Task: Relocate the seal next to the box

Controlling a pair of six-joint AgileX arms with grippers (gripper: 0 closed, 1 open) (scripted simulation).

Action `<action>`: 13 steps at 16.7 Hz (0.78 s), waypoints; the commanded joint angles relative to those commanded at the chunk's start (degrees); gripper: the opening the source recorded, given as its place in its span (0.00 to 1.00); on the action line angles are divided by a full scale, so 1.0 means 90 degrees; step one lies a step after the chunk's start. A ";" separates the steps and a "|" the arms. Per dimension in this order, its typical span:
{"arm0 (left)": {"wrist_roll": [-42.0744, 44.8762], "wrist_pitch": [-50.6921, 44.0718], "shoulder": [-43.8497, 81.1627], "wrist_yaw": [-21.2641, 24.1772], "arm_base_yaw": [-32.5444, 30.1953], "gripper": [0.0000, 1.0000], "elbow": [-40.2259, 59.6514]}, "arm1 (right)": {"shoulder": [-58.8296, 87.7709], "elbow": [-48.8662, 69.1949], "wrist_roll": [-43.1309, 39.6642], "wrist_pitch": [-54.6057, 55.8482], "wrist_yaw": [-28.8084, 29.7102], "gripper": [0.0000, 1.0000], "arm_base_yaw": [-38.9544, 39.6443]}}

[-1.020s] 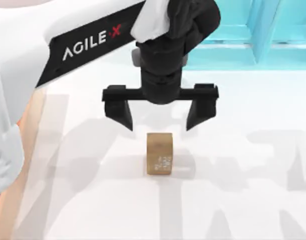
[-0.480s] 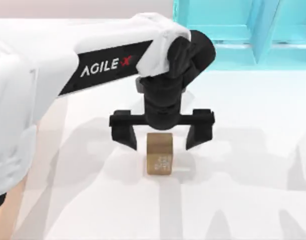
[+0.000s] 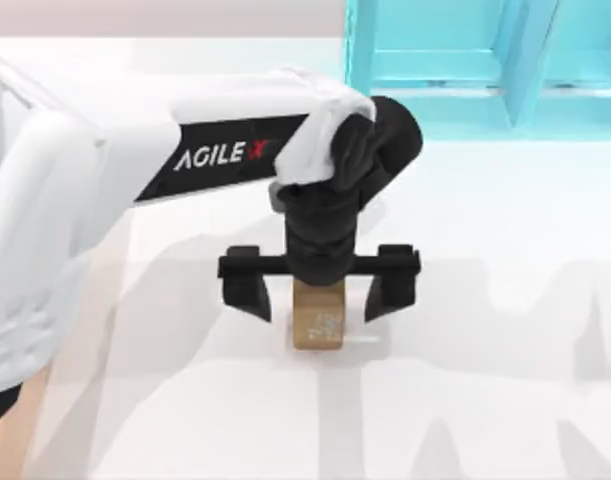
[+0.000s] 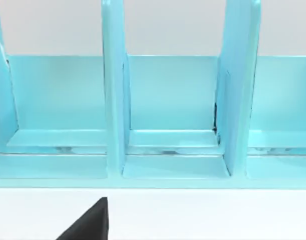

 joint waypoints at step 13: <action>0.0000 0.0000 0.0000 0.0000 0.0000 0.00 0.0000 | 0.0000 0.0000 0.0000 0.0000 0.0000 1.00 0.0000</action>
